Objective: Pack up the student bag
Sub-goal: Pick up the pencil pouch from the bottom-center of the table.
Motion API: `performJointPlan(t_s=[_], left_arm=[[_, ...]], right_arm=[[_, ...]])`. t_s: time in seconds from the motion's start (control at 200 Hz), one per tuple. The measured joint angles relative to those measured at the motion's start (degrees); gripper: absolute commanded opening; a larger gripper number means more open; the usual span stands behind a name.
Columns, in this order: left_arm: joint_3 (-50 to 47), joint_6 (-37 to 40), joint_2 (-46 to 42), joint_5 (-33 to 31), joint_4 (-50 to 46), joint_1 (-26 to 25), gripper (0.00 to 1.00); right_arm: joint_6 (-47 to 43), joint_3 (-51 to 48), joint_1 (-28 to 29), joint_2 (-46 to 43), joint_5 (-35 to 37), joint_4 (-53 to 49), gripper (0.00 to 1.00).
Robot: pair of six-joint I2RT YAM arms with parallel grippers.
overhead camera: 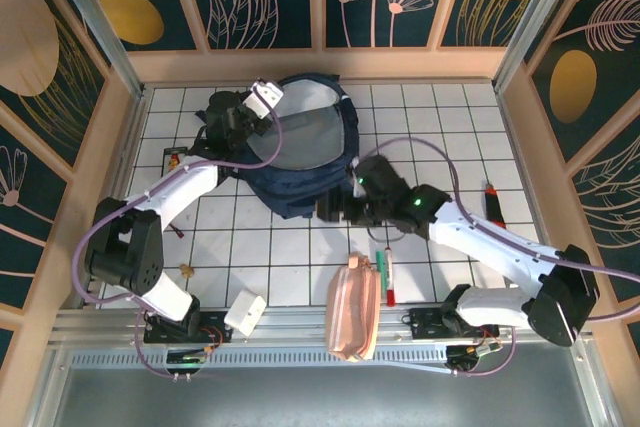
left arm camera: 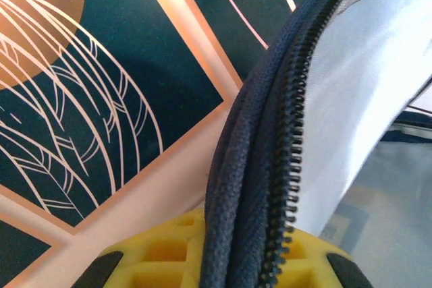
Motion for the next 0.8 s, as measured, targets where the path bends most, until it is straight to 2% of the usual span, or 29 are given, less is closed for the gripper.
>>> performJointPlan(t_s=[0.11, 0.24, 0.36, 0.445, 0.621, 0.741, 0.801], left_arm=[[-0.94, 0.35, -0.87, 2.54, 0.09, 0.09, 0.00], [-1.57, 1.18, -1.03, 5.64, 0.63, 0.33, 0.00], [-1.75, 2.16, -1.05, 7.08, 0.85, 0.42, 0.00], [-1.75, 2.45, -1.05, 7.41, 0.85, 0.44, 0.00], [-2.10, 2.58, -1.07, 7.61, 1.29, 0.44, 0.00], [-2.80, 2.56, -1.36, 7.87, 1.70, 0.42, 0.00], [-2.84, 2.58, -1.49, 8.07, 1.70, 0.42, 0.00]], right_arm=[[9.18, -2.32, 7.13, -1.11, 3.76, -11.34, 0.76], [16.70, -6.71, 14.29, -4.26, 4.59, -17.20, 0.75], [21.99, -11.61, 18.36, -5.31, 3.96, -17.99, 0.74], [25.07, -14.45, 20.57, -5.44, 3.23, -17.92, 0.78], [28.11, -18.18, 22.97, -4.61, 2.47, -16.13, 0.76], [27.93, -18.71, 23.43, -2.10, 2.45, -13.86, 0.66], [27.78, -18.71, 23.50, -0.92, 2.43, -12.72, 0.53]])
